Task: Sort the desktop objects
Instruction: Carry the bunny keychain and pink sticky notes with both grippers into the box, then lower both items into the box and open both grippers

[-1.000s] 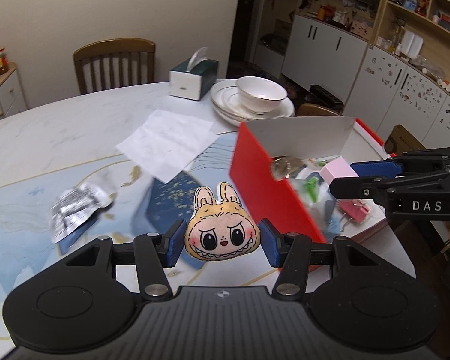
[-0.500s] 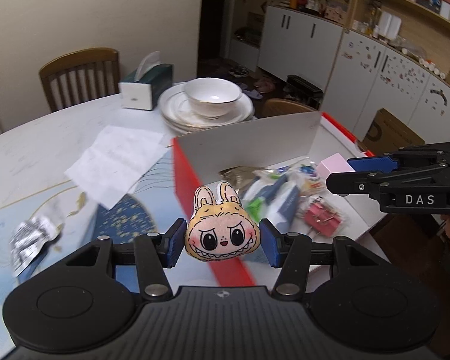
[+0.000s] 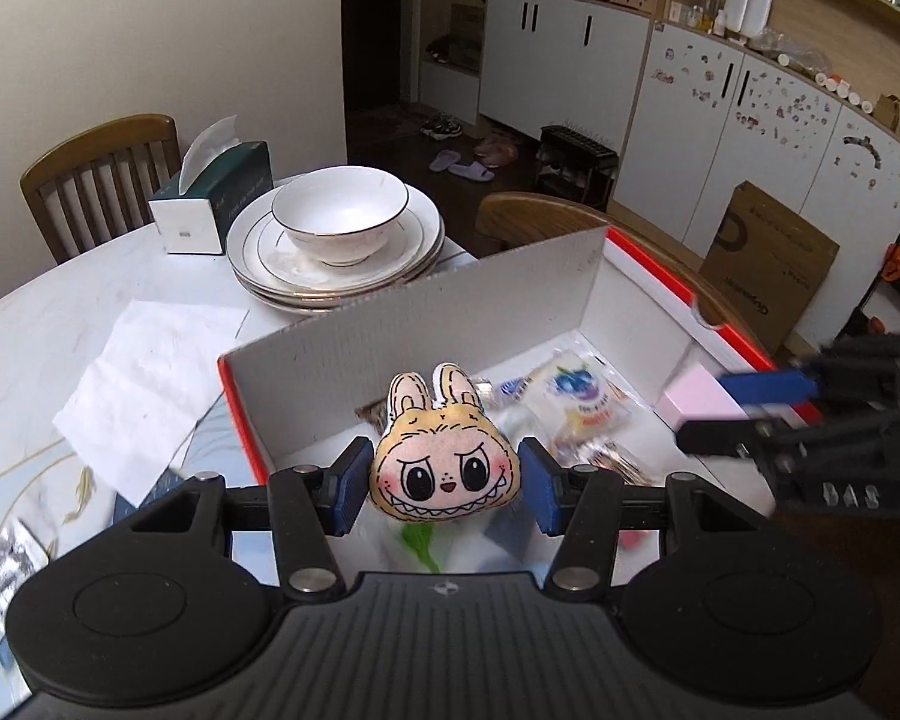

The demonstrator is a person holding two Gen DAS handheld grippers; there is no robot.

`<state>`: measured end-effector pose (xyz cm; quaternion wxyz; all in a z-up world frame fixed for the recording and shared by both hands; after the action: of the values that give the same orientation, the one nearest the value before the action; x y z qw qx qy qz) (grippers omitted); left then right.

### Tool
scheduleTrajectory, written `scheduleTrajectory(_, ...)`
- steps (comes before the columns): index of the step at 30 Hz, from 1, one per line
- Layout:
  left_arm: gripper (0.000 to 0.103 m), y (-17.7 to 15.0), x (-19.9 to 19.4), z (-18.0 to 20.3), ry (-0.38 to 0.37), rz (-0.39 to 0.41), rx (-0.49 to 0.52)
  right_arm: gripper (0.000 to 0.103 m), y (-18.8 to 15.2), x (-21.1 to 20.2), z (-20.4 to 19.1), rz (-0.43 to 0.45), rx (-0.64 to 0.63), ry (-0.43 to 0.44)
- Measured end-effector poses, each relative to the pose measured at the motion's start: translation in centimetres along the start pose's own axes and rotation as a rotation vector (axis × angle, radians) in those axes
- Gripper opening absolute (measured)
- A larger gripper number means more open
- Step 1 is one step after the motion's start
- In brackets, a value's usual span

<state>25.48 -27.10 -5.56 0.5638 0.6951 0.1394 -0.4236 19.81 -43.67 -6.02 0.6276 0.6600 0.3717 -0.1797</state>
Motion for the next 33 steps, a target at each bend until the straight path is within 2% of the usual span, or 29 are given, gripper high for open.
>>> scheduleTrajectory(11,0.052,1.7,5.1,-1.5,0.080,-0.089,0.018,0.040,-0.9,2.4,1.0,-0.045,-0.027,-0.016)
scheduleTrajectory(19,0.052,1.2,7.3,-1.6,0.067,-0.171,0.042,0.040,-1.0,4.3,1.1,-0.089,-0.054,-0.011)
scheduleTrajectory(29,0.053,0.8,7.6,-0.7,0.075,-0.189,0.119,0.040,-1.7,5.5,1.1,-0.137,-0.061,-0.010)
scheduleTrajectory(31,0.054,0.7,7.6,-0.6,0.071,-0.190,0.123,0.040,-1.8,5.7,1.1,-0.143,-0.064,-0.009)
scheduleTrajectory(33,0.064,0.7,7.5,-0.6,0.073,-0.185,0.128,0.041,-1.9,5.9,1.1,-0.150,-0.067,-0.008)
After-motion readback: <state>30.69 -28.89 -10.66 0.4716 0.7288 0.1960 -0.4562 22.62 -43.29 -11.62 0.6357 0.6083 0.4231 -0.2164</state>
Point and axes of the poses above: each gripper's, at about its wrist camera, not at the fingertips, and x roughly the way its jaws point, z to its right, y to its top, the point moved 4 cm from there along x, roughly the way its jaws point, and after that the axes turned 3 degrees about y, right-handed, at the moved point
